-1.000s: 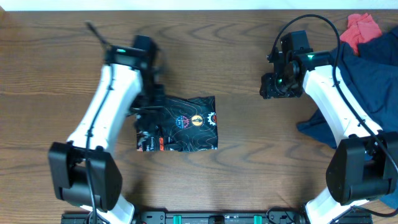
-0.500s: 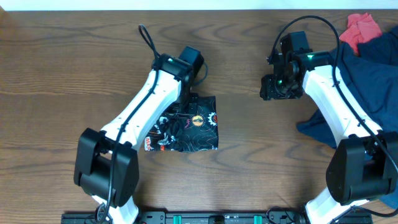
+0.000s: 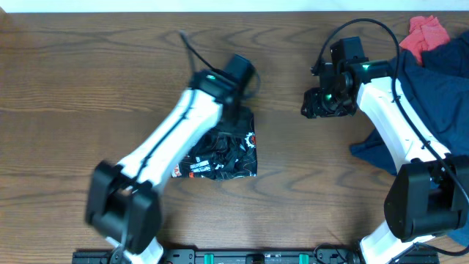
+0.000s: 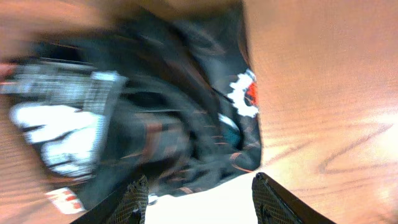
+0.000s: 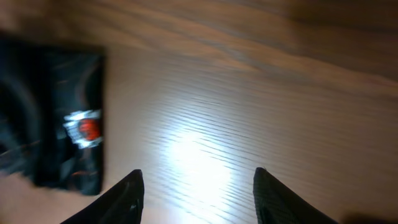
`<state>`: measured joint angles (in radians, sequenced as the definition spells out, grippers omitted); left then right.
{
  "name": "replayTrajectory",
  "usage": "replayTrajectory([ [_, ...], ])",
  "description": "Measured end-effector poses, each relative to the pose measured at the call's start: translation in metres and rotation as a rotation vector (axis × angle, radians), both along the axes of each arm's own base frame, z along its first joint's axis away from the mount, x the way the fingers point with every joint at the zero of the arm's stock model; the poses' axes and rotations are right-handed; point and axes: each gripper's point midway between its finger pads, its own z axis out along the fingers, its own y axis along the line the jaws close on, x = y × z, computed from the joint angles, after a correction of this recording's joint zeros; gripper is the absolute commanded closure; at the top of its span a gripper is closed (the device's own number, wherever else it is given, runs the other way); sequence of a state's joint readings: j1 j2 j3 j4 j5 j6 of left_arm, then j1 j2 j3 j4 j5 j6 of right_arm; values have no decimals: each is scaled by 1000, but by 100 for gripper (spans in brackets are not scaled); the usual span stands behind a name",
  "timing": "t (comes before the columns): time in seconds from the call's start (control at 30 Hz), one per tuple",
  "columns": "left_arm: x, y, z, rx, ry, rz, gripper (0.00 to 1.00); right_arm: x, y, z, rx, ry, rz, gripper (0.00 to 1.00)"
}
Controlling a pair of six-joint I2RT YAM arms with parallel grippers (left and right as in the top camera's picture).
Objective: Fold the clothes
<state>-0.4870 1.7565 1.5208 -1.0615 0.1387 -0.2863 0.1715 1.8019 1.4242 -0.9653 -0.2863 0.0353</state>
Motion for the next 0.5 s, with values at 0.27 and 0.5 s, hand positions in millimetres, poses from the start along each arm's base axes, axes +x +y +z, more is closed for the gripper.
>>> replayTrajectory([
  [0.27, 28, 156, 97, -30, -263, 444, 39, -17, 92, 17, 183, -84, 300, 36],
  [0.5, 27, 210, 58, -51, -131, 633, 39, -34, 187, 20, 162, -260, 530, 34],
])
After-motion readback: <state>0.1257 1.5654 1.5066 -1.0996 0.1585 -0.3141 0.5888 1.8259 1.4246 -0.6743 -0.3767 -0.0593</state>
